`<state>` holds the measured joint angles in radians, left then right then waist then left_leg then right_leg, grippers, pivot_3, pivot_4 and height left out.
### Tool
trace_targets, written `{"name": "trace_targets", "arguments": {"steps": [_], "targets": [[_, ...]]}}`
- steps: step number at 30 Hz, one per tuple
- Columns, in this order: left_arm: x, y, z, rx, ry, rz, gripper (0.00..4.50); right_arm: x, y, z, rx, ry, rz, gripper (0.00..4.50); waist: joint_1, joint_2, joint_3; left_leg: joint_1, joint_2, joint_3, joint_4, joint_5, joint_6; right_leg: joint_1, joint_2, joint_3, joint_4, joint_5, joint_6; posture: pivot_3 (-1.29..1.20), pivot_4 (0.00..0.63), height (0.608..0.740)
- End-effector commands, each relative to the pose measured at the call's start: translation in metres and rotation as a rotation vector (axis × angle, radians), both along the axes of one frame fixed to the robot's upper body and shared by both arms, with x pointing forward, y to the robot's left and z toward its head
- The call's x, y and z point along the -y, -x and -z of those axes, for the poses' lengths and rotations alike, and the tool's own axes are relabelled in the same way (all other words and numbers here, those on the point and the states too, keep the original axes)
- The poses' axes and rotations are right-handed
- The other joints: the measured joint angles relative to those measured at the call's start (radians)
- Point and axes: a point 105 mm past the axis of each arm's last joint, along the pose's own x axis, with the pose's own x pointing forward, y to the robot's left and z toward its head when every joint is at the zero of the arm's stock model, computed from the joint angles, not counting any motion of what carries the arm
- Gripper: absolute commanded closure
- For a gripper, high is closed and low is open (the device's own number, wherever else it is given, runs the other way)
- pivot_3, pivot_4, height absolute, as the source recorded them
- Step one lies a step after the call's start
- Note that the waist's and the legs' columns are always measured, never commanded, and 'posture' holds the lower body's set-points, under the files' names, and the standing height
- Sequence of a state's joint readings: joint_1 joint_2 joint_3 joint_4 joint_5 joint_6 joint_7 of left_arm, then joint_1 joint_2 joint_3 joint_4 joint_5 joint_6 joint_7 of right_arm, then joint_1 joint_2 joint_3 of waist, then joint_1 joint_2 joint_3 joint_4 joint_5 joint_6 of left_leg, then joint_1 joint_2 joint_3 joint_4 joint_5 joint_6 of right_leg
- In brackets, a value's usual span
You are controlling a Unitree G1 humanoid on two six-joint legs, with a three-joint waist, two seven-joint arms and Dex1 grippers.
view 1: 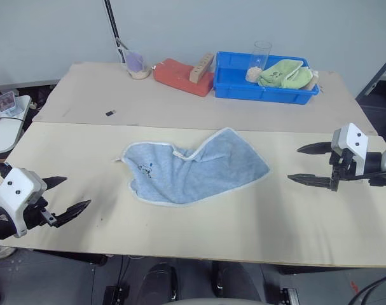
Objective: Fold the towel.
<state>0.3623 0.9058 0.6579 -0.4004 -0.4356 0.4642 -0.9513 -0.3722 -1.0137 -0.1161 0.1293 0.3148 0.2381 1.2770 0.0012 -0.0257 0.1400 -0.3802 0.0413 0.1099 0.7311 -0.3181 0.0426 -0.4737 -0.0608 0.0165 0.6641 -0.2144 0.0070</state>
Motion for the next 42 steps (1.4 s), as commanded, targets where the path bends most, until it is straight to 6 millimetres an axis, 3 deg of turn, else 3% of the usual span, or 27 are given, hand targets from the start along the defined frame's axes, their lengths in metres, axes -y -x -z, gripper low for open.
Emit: {"name": "trace_targets", "arguments": {"steps": [1, 10, 22, 27, 34, 42], "targets": [[0.004, -0.002, -0.008, 0.040, 0.009, 0.026, 0.00, -0.001, -0.002, -0.010, 0.061, 0.008, -0.009, 0.02, 0.000, 0.000, 0.000, 0.000, 0.000, 0.000, 0.000, 0.000, 0.000, 0.000, 0.000, 0.000, 0.000, 0.000, 0.000, 0.00, 0.150, 0.669], [0.014, -0.004, -0.016, 0.083, 0.081, 0.098, 0.00, -0.004, -0.005, -0.009, 0.086, -0.007, -0.016, 0.02, 0.001, 0.000, 0.000, 0.000, 0.000, 0.000, 0.000, 0.000, 0.000, 0.000, 0.000, 0.000, 0.000, 0.001, -0.001, 0.00, 0.150, 0.669], [0.006, 0.005, -0.003, 0.039, -0.036, 0.162, 0.00, -0.007, -0.008, -0.016, 0.092, -0.031, -0.017, 0.02, 0.000, 0.000, 0.000, 0.000, 0.000, 0.001, 0.000, 0.000, 0.000, 0.000, 0.000, -0.001, 0.000, 0.000, -0.001, 0.00, 0.150, 0.669], [0.010, 0.006, 0.008, 0.013, -0.061, 0.205, 0.00, -0.040, 0.003, -0.024, 0.084, -0.034, -0.166, 0.02, -0.001, 0.000, 0.000, 0.000, 0.001, 0.001, 0.000, 0.000, 0.000, 0.000, 0.001, -0.002, 0.000, 0.000, -0.001, 0.00, 0.150, 0.669], [0.032, -0.017, 0.040, 0.032, -0.094, 0.266, 0.00, -0.092, 0.038, -0.033, 0.012, -0.083, -0.372, 0.02, 0.010, 0.001, 0.000, 0.000, 0.001, 0.000, 0.000, 0.000, 0.000, 0.000, 0.000, -0.002, 0.000, 0.001, -0.002, 0.00, 0.150, 0.669], [0.061, -0.054, 0.072, 0.053, -0.101, 0.308, 0.00, -0.105, 0.045, -0.034, 0.007, -0.087, -0.401, 0.02, 0.011, -0.001, -0.001, -0.002, 0.001, 0.000, 0.002, 0.000, 0.000, 0.000, 0.000, -0.003, 0.000, 0.005, -0.007, 0.00, 0.150, 0.669]]}}
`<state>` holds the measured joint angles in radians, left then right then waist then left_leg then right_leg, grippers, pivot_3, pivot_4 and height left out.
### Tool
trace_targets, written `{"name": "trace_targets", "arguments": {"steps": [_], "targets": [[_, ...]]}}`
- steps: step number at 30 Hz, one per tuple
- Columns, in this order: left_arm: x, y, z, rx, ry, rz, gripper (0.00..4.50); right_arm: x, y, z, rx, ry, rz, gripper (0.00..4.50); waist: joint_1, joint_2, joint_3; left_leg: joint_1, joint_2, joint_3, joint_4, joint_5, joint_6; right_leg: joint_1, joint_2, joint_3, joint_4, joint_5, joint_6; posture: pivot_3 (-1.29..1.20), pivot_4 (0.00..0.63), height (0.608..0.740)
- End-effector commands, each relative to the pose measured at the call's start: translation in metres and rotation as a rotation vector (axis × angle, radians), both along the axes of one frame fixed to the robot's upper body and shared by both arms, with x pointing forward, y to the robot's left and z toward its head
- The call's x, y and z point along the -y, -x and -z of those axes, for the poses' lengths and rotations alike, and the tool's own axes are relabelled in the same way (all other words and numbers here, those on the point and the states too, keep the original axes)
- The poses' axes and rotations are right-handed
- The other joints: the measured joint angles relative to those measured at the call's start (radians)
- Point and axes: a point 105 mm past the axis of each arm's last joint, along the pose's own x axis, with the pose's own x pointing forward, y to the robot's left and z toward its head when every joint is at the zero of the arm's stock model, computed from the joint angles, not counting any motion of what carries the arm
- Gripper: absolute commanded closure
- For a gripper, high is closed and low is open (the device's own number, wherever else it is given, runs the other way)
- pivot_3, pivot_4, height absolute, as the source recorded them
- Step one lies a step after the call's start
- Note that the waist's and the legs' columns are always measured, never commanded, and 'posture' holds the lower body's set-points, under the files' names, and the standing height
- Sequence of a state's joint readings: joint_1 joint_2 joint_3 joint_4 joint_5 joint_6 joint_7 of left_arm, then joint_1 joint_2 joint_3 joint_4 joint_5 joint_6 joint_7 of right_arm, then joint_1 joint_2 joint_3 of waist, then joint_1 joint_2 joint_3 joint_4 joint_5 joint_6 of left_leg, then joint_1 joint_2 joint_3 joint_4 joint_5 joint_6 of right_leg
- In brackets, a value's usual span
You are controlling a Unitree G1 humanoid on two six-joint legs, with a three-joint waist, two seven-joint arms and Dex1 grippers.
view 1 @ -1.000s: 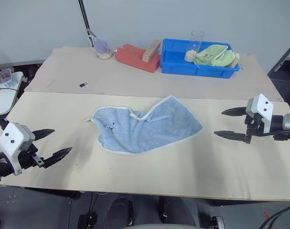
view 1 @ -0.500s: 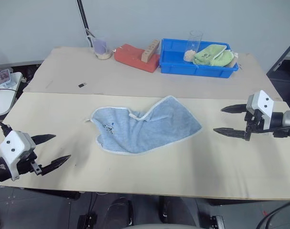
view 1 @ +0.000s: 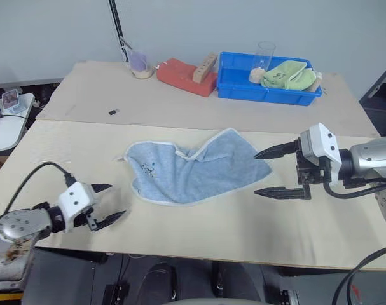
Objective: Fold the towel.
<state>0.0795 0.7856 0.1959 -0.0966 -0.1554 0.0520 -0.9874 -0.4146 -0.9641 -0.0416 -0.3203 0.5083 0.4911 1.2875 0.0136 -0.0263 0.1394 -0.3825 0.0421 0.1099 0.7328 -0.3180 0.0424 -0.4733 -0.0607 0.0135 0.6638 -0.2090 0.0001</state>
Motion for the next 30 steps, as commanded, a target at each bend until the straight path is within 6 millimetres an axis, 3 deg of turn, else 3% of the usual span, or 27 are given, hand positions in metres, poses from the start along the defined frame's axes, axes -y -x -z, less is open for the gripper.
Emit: {"name": "trace_targets", "arguments": {"steps": [1, 10, 13, 18, 21, 30], "targets": [[0.011, -0.017, 0.011, 0.022, -0.006, -0.002, 0.00, -0.007, 0.005, -0.008, 0.023, -0.010, -0.026, 0.02, -0.001, 0.000, 0.000, 0.000, 0.000, 0.000, 0.000, 0.000, 0.000, 0.000, 0.000, 0.000, 0.000, 0.000, 0.000, 0.00, 0.150, 0.669], [0.027, -0.035, 0.034, -0.008, 0.013, 0.002, 0.00, -0.011, 0.007, -0.011, 0.022, -0.018, -0.029, 0.02, 0.007, 0.005, -0.003, 0.000, -0.001, 0.000, 0.002, 0.000, 0.000, 0.002, -0.001, 0.000, 0.000, 0.000, 0.000, 0.00, 0.150, 0.669], [0.027, -0.035, 0.035, -0.012, 0.019, 0.009, 0.81, -0.011, 0.006, -0.013, 0.025, -0.024, -0.026, 0.00, 0.009, 0.006, -0.004, 0.000, -0.001, -0.001, 0.004, 0.000, 0.000, 0.003, -0.001, -0.001, 0.000, 0.000, 0.001, 0.00, 0.150, 0.669], [0.022, -0.028, 0.032, -0.022, 0.012, 0.011, 3.29, -0.008, 0.003, -0.011, 0.027, -0.021, -0.010, 0.00, 0.003, 0.006, -0.004, 0.000, 0.000, -0.003, 0.004, 0.000, 0.000, 0.003, 0.000, -0.001, 0.001, 0.001, 0.001, 0.00, 0.150, 0.669], [0.021, -0.024, 0.027, -0.023, 0.011, 0.018, 4.46, -0.003, -0.002, -0.008, 0.033, -0.007, 0.011, 0.00, -0.003, 0.006, -0.004, 0.000, 0.001, -0.006, 0.004, 0.000, 0.000, 0.002, 0.001, -0.001, 0.001, 0.000, 0.001, 0.00, 0.150, 0.669], [0.007, 0.000, -0.006, -0.090, 0.043, 0.038, 4.46, 0.037, -0.047, 0.041, 0.101, 0.244, 0.155, 0.00, -0.027, 0.005, -0.003, -0.001, 0.002, -0.005, 0.001, 0.000, 0.000, -0.001, 0.001, -0.002, 0.000, -0.001, 0.000, 0.00, 0.150, 0.669]]}}
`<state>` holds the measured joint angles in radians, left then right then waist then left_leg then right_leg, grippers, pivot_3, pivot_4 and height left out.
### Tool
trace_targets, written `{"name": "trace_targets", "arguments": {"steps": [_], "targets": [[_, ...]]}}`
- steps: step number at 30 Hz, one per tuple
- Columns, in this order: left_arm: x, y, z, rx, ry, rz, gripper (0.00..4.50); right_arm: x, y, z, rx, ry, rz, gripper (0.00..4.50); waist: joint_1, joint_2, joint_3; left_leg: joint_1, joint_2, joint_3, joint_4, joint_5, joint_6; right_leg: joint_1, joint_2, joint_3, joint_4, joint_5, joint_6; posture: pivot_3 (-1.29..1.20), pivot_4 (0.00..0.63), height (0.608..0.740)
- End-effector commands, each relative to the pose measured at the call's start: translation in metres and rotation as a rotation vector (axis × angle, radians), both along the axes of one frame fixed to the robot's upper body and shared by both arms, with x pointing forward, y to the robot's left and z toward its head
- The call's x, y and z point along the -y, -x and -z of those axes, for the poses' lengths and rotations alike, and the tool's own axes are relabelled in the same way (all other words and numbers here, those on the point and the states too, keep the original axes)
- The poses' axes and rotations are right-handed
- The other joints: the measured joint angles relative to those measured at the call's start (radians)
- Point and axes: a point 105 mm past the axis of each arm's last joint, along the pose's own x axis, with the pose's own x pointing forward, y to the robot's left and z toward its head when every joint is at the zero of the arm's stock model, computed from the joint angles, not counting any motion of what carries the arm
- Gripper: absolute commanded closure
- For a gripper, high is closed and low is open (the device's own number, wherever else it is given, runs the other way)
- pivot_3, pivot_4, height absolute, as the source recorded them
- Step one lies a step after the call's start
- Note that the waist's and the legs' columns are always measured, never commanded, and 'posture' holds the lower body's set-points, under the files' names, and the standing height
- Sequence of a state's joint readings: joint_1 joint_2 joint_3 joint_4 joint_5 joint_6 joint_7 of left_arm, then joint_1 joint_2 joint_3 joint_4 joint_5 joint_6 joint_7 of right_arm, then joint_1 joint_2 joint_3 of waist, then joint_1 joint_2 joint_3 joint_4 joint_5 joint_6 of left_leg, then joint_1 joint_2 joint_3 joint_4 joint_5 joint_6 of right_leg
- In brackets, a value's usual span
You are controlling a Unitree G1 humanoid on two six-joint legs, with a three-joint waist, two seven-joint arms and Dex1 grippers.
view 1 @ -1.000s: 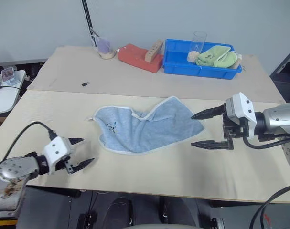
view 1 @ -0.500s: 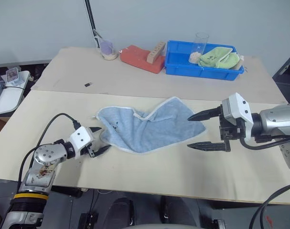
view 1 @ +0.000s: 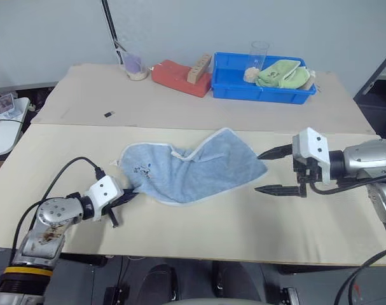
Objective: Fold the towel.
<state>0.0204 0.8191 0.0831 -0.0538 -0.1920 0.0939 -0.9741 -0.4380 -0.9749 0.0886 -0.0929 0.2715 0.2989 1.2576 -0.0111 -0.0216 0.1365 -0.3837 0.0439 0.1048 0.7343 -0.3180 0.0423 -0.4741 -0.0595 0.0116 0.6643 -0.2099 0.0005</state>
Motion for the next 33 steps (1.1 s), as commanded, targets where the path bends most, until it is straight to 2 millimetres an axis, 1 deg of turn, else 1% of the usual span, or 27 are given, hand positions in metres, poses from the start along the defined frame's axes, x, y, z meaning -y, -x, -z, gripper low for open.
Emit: {"name": "trace_targets", "arguments": {"steps": [1, 2, 6, 8, 11, 14, 20, 24, 25, 30, 31, 33], "targets": [[-0.006, 0.009, -0.020, -0.031, 0.029, 0.003, 4.46, 0.008, -0.019, 0.009, 0.066, 0.065, 0.028, 0.00, -0.004, -0.001, 0.000, 0.000, 0.000, 0.001, 0.000, 0.000, 0.000, -0.001, 0.000, 0.000, 0.000, -0.001, 0.002, 0.00, 0.150, 0.669], [-0.008, 0.012, -0.023, -0.046, 0.032, 0.003, 4.46, 0.010, -0.025, 0.015, 0.059, 0.078, 0.041, 0.00, -0.003, -0.001, 0.001, 0.000, 0.000, 0.001, 0.000, 0.000, 0.000, -0.001, 0.000, 0.000, 0.000, -0.003, 0.005, 0.00, 0.150, 0.669], [-0.015, 0.016, -0.029, -0.067, 0.024, -0.008, 4.46, 0.016, -0.043, 0.041, 0.020, 0.113, 0.067, 0.00, -0.002, -0.001, 0.001, 0.000, 0.000, 0.004, 0.000, 0.000, 0.000, -0.001, 0.000, 0.000, 0.000, -0.003, 0.005, 0.00, 0.150, 0.669], [-0.016, 0.015, -0.029, -0.065, 0.019, -0.018, 4.46, 0.014, -0.050, 0.048, -0.008, 0.097, 0.081, 0.00, 0.000, -0.001, 0.001, 0.000, 0.000, 0.006, 0.000, 0.000, 0.000, -0.001, 0.000, 0.000, 0.000, -0.003, 0.004, 0.00, 0.150, 0.669], [-0.017, 0.016, -0.029, -0.065, 0.017, -0.026, 4.46, 0.016, -0.058, 0.057, -0.048, 0.112, 0.105, 0.00, -0.002, -0.001, 0.001, -0.001, -0.001, 0.006, 0.000, 0.000, 0.000, -0.001, 0.000, 0.000, 0.000, 0.001, -0.002, 0.00, 0.150, 0.669], [-0.017, 0.018, -0.028, -0.066, 0.016, -0.031, 4.50, 0.015, -0.063, 0.060, -0.091, 0.090, 0.133, 0.84, -0.002, -0.001, 0.001, -0.001, 0.000, 0.006, 0.000, 0.000, 0.000, -0.001, 0.000, 0.000, 0.000, 0.001, -0.002, 0.00, 0.150, 0.669], [-0.019, 0.020, -0.027, -0.067, 0.014, -0.042, 4.50, 0.015, -0.064, 0.061, -0.142, 0.079, 0.157, 2.87, -0.002, -0.001, 0.001, -0.001, 0.000, 0.006, 0.001, 0.000, 0.000, -0.001, 0.000, 0.000, 0.001, 0.001, -0.002, 0.00, 0.150, 0.669], [-0.022, 0.020, -0.028, -0.080, 0.009, -0.037, 4.50, 0.015, -0.060, 0.056, -0.168, 0.040, 0.158, 4.30, 0.000, -0.001, 0.001, -0.001, 0.000, 0.006, 0.001, 0.000, 0.000, -0.001, 0.000, 0.000, 0.001, 0.001, -0.002, 0.00, 0.150, 0.669], [-0.023, 0.021, -0.030, -0.090, 0.004, -0.030, 4.50, 0.015, -0.058, 0.052, -0.175, 0.027, 0.152, 4.49, 0.000, -0.001, 0.001, -0.001, 0.000, 0.006, 0.001, 0.000, 0.000, -0.001, 0.000, 0.000, 0.001, 0.001, -0.002, 0.00, 0.150, 0.669], [-0.030, 0.025, -0.045, -0.204, 0.010, 0.028, 4.50, 0.025, -0.035, 0.019, -0.227, -0.051, 0.140, 4.49, 0.005, 0.000, 0.002, -0.004, -0.001, 0.005, 0.001, 0.000, 0.000, -0.003, 0.000, -0.002, 0.001, 0.001, -0.002, 0.00, 0.150, 0.669], [-0.031, 0.021, -0.049, -0.208, 0.013, 0.033, 4.50, 0.027, -0.032, 0.011, -0.231, -0.073, 0.151, 4.49, 0.006, 0.001, 0.002, -0.005, -0.001, 0.005, 0.002, 0.000, 0.000, -0.004, 0.000, -0.001, 0.001, 0.001, -0.002, 0.00, 0.150, 0.669], [-0.033, 0.005, -0.062, -0.173, 0.025, 0.018, 4.50, 0.031, -0.032, -0.005, -0.210, -0.123, 0.192, 4.49, 0.009, 0.000, 0.002, -0.005, -0.001, 0.005, 0.003, 0.000, 0.000, -0.004, 0.000, -0.002, 0.001, 0.001, -0.002, 0.00, 0.150, 0.669]]}}
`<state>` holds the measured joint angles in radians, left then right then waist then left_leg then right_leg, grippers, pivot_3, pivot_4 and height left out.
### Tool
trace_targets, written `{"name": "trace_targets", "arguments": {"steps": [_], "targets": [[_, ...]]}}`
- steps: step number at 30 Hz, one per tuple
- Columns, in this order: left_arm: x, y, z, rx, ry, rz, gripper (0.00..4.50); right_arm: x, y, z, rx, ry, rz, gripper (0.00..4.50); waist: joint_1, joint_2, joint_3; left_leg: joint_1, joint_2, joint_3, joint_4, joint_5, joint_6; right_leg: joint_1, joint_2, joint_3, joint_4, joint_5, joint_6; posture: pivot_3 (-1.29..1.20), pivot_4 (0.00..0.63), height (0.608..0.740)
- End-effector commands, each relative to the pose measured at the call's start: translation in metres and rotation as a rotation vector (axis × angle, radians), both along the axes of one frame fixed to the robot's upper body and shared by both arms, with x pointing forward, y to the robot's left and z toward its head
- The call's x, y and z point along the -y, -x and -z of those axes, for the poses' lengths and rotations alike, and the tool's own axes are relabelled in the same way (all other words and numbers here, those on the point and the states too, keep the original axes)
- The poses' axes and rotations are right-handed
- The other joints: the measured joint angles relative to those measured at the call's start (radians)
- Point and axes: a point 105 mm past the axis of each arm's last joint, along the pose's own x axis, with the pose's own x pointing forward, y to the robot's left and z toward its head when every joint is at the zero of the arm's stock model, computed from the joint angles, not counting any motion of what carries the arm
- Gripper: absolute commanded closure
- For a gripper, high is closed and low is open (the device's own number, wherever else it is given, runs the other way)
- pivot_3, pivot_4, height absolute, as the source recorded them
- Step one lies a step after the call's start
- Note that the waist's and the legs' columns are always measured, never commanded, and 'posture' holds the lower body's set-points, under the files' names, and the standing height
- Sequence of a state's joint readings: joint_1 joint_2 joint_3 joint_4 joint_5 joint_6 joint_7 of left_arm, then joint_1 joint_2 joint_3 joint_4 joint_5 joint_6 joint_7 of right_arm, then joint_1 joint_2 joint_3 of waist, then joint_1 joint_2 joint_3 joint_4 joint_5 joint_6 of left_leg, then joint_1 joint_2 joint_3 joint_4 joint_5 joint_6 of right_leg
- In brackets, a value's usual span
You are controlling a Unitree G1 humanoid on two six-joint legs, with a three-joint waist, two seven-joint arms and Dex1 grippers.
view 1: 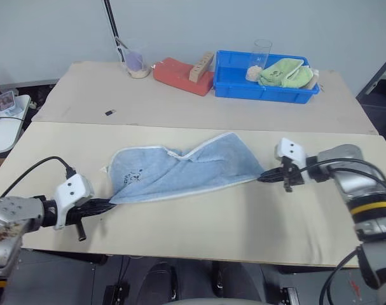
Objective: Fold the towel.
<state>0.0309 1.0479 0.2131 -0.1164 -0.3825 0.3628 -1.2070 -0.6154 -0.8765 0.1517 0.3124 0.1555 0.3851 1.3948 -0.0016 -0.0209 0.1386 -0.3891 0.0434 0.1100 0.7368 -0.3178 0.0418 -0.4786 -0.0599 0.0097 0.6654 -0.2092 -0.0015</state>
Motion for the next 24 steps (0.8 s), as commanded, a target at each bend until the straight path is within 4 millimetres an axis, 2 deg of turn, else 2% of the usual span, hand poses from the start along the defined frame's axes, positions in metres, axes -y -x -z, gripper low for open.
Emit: {"name": "trace_targets", "arguments": {"steps": [1, 5, 6, 8, 10, 12, 15, 17, 19, 23, 24], "targets": [[-0.003, -0.024, -0.026, 0.061, 0.027, -0.017, 4.50, 0.003, -0.004, -0.045, 0.096, -0.096, 0.059, 4.49, 0.001, 0.000, 0.000, 0.000, 0.000, 0.000, 0.001, 0.000, 0.000, 0.000, 0.000, 0.000, 0.000, 0.000, 0.000, 0.00, 0.150, 0.669], [0.006, -0.083, -0.061, 0.200, 0.055, -0.030, 4.50, 0.018, -0.030, -0.095, 0.267, -0.189, 0.217, 4.49, 0.007, 0.000, 0.000, 0.001, -0.004, 0.001, 0.002, 0.001, -0.002, 0.002, 0.001, 0.000, 0.001, 0.001, 0.002, 0.00, 0.150, 0.669], [0.011, -0.104, -0.078, 0.268, 0.062, -0.041, 4.50, 0.025, -0.039, -0.112, 0.340, -0.199, 0.261, 4.49, 0.010, -0.001, 0.000, 0.000, -0.005, 0.000, 0.002, 0.002, -0.003, 0.002, 0.001, 0.000, 0.000, 0.002, -0.001, 0.00, 0.150, 0.669], [0.019, -0.128, -0.099, 0.341, 0.065, -0.044, 4.50, 0.033, -0.049, -0.133, 0.424, -0.211, 0.308, 4.49, 0.012, -0.001, 0.000, -0.001, -0.007, 0.000, 0.002, 0.003, -0.004, 0.002, 0.001, 0.000, 0.000, 0.003, -0.001, 0.00, 0.150, 0.669], [0.027, -0.144, -0.120, 0.412, 0.064, -0.034, 4.50, 0.038, -0.055, -0.155, 0.502, -0.228, 0.337, 4.49, 0.009, -0.001, 0.000, -0.001, -0.007, 0.000, 0.001, 0.003, -0.004, 0.002, 0.001, 0.000, -0.001, 0.003, 0.000, 0.00, 0.150, 0.669], [0.036, -0.158, -0.151, 0.513, 0.061, -0.024, 4.50, 0.043, -0.058, -0.183, 0.600, -0.244, 0.355, 4.49, 0.002, -0.001, 0.000, -0.003, -0.008, 0.000, 0.001, 0.003, -0.004, 0.001, 0.000, 0.000, -0.002, 0.002, 0.001, 0.00, 0.150, 0.669], [0.044, -0.165, -0.180, 0.592, 0.072, -0.007, 4.50, 0.045, -0.055, -0.207, 0.675, -0.249, 0.338, 4.49, -0.010, -0.001, 0.000, -0.018, -0.009, 0.000, 0.003, 0.005, -0.008, -0.015, -0.001, 0.001, 0.000, 0.004, 0.004, 0.00, 0.150, 0.669], [0.043, -0.158, -0.180, 0.574, 0.041, 0.051, 4.50, 0.046, -0.044, -0.206, 0.673, -0.207, 0.277, 4.49, -0.015, -0.001, 0.000, -0.022, -0.008, 0.000, 0.003, 0.006, -0.010, -0.017, -0.001, 0.001, 0.001, 0.005, 0.005, 0.00, 0.150, 0.669], [0.038, -0.150, -0.164, 0.510, 0.012, 0.103, 4.50, 0.047, -0.030, -0.188, 0.628, -0.117, 0.206, 4.49, -0.018, -0.001, 0.000, -0.023, -0.008, 0.000, 0.002, 0.005, -0.008, -0.017, -0.002, 0.001, 0.000, 0.004, 0.006, 0.00, 0.150, 0.669], [0.027, -0.123, -0.118, 0.331, -0.044, 0.198, 4.50, 0.048, -0.005, -0.142, 0.512, 0.020, 0.113, 4.49, -0.021, -0.001, 0.000, -0.024, -0.007, 0.000, 0.004, 0.002, -0.005, -0.017, -0.003, 0.001, 0.000, 0.002, 0.010, 0.00, 0.150, 0.669], [0.024, -0.114, -0.103, 0.280, -0.056, 0.212, 4.50, 0.047, 0.003, -0.126, 0.468, 0.051, 0.091, 4.49, -0.020, 0.000, 0.000, -0.025, -0.006, 0.000, 0.005, 0.002, -0.005, -0.017, -0.004, 0.001, 0.001, 0.002, 0.010, 0.00, 0.150, 0.669]]}}
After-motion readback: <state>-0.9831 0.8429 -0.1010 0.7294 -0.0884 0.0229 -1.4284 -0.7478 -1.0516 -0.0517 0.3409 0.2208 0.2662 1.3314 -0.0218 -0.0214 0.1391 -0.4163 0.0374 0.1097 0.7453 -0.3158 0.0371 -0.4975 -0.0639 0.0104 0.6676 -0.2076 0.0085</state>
